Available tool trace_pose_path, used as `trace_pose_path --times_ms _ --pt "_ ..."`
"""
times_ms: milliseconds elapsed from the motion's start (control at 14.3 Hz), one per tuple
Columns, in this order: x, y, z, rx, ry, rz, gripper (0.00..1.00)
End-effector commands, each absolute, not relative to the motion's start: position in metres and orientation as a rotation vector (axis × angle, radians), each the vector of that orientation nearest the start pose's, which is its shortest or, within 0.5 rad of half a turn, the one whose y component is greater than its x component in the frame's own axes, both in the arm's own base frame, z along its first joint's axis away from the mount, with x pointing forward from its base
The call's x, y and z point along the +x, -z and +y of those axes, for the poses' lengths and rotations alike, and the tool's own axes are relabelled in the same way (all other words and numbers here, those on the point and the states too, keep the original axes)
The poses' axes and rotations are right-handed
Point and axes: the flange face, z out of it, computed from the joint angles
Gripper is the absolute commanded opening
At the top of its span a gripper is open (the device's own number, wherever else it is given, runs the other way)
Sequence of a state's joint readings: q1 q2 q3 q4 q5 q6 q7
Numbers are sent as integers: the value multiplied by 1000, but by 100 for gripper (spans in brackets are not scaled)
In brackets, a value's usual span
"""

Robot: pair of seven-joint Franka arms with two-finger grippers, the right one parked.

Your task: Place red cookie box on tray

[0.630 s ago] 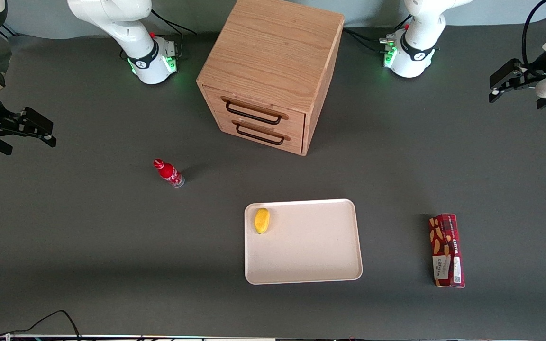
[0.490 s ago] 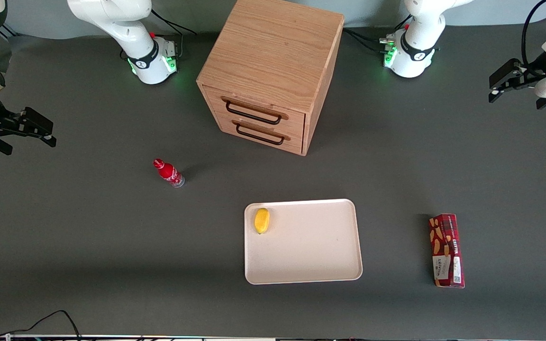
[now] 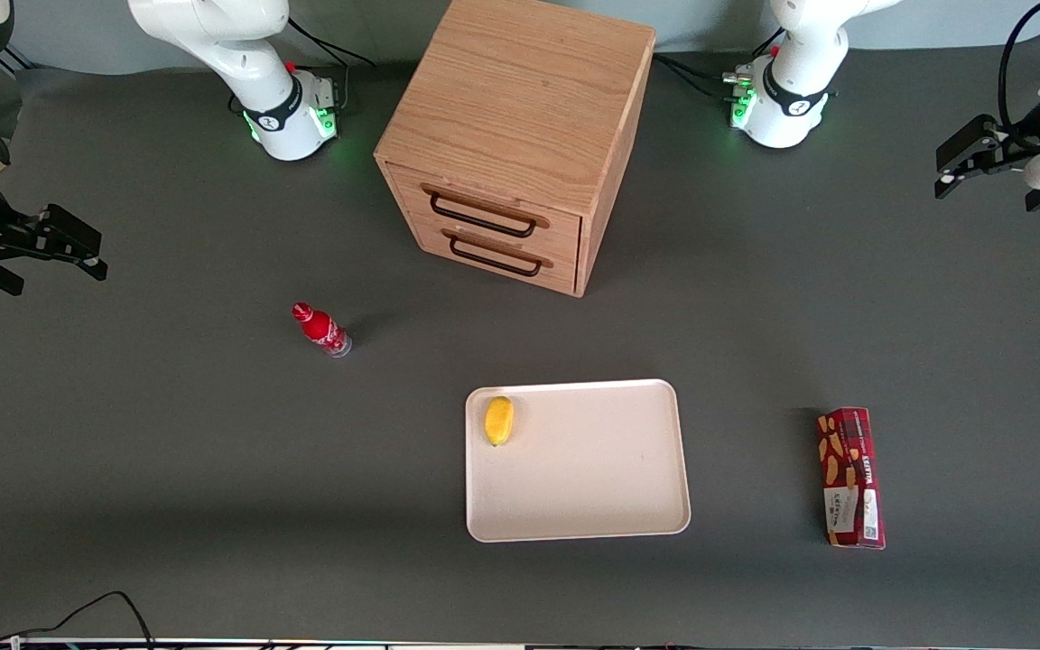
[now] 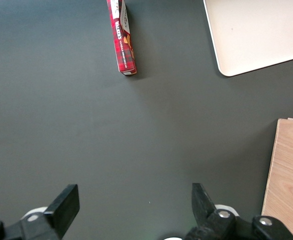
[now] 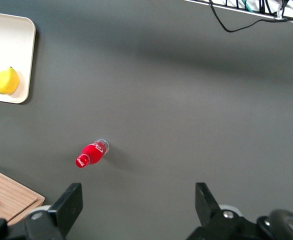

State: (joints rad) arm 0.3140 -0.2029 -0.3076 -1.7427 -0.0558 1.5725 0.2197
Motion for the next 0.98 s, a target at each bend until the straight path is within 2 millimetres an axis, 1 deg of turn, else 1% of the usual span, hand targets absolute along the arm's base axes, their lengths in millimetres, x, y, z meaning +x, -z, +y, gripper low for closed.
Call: trace_pose_path --times_ms 0,140,210,280,350,420,490,630,700,910 --pt "526 -637 -8 -3149 39 335 100" --pt "565 -623 4 -3175 34 334 100" --pt "585 -610 8 -3186 26 335 100" --pt "605 -595 13 -3186 30 287 100" --pt "623 -576 16 -3180 46 233 100" --pt "640 -552 14 -3170 66 208 100" --pt "656 -530 7 -3159 100 215 100" --pt "682 -484 6 -3152 139 203 100" --pt "690 -465 2 -3149 149 205 100" --pt "710 -398 -2 -3125 143 246 100"
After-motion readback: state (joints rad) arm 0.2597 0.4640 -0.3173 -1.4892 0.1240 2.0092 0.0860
